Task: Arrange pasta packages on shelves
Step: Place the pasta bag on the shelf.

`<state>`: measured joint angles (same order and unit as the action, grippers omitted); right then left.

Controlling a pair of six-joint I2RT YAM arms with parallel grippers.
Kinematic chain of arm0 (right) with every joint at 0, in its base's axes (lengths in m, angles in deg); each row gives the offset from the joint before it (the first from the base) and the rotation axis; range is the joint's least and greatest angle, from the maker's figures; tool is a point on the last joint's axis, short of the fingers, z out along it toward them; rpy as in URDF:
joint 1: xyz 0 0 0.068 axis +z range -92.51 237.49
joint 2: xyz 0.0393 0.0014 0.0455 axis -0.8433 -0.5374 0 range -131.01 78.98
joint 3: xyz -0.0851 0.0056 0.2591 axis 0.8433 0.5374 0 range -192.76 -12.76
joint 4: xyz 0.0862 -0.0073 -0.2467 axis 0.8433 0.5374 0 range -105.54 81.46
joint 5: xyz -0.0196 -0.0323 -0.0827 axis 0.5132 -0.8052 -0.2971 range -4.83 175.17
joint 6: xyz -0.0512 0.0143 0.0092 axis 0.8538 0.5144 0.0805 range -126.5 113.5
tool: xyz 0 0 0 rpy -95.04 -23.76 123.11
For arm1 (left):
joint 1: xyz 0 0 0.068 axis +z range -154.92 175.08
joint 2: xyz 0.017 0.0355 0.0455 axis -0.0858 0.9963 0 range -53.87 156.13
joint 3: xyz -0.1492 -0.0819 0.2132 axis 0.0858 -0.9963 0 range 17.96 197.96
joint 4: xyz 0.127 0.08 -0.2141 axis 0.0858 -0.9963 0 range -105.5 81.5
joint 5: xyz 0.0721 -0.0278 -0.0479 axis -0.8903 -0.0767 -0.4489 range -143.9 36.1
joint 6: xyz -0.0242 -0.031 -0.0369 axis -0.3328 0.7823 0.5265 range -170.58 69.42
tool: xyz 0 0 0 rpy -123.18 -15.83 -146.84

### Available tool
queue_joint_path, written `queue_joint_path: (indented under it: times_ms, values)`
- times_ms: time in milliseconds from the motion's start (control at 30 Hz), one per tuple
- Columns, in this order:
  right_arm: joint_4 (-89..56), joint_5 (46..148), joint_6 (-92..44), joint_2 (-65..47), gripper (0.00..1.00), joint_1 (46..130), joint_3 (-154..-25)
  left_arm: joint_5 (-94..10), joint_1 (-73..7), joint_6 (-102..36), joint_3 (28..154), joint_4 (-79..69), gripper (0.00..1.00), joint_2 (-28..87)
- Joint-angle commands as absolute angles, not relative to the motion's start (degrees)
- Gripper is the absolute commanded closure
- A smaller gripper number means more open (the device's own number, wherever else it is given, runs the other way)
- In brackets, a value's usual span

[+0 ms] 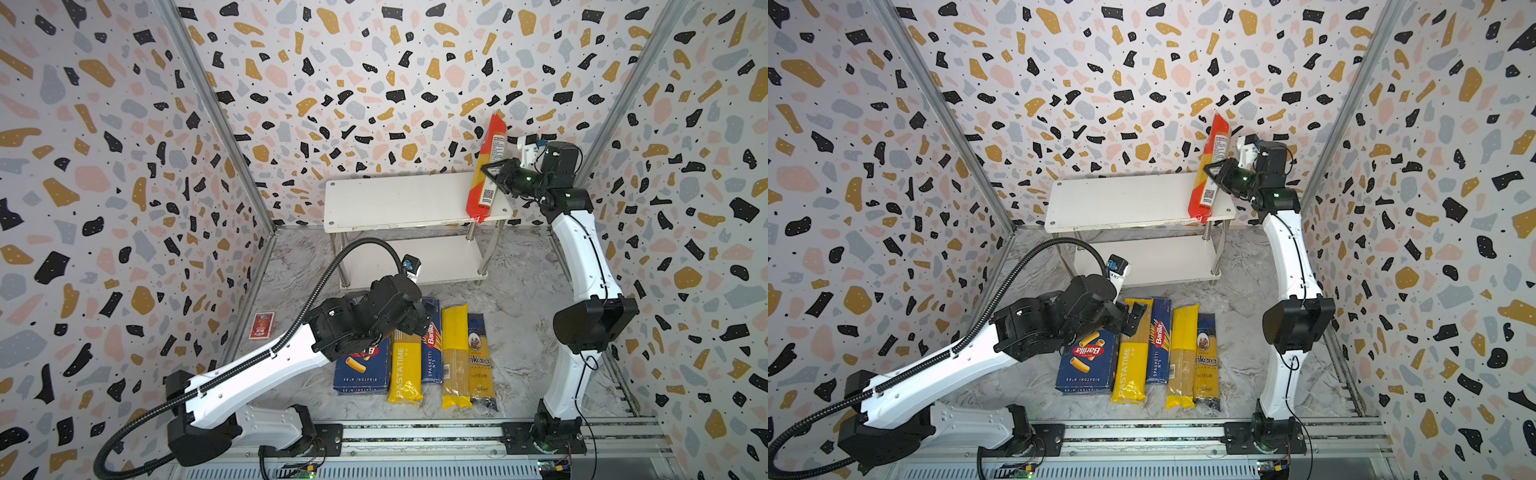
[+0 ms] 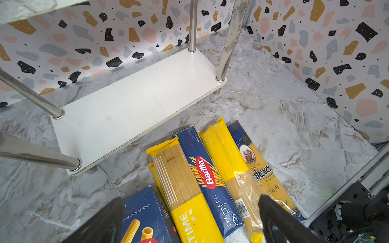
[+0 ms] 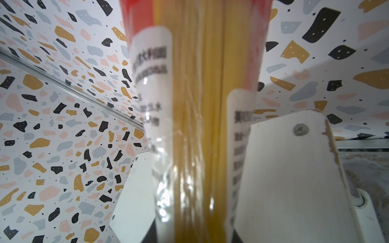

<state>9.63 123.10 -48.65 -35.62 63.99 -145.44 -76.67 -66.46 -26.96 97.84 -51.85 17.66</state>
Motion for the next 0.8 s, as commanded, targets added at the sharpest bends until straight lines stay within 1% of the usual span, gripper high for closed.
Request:
queue_joint_path:
  times_ms: [0, 167, 267, 467, 533, 767]
  values:
    - [11.37, 123.31, -42.83, -37.43, 0.69, 65.57, -145.93, -75.78, -66.17, -26.43, 96.59, -49.99, 0.01, 16.42]
    - [11.54, 124.43, -42.58, -38.56, 0.63, 66.0, -144.77, -75.68, -66.01, -26.54, 95.37, -49.63, 0.01, 15.44]
    - [11.62, 123.78, -42.25, -38.48, 0.54, 66.28, -144.54, -76.05, -65.85, -26.68, 95.24, -49.9, 0.01, 15.09]
    - [12.84, 122.42, -40.6, -37.95, 0.5, 66.56, -145.3, -75.55, -65.66, -26.59, 93.91, -48.97, 0.01, 14.19]
    - [13.68, 121.05, -39.24, -37.13, 0.47, 66.81, -145.29, -75.46, -65.57, -26.58, 93.57, -48.82, 0.0, 14.0]
    - [15.56, 116.34, -34.91, -34.25, 0.44, 67.76, -145.11, -75.22, -65.3, -26.41, 93.22, -48.54, 0.01, 13.65]
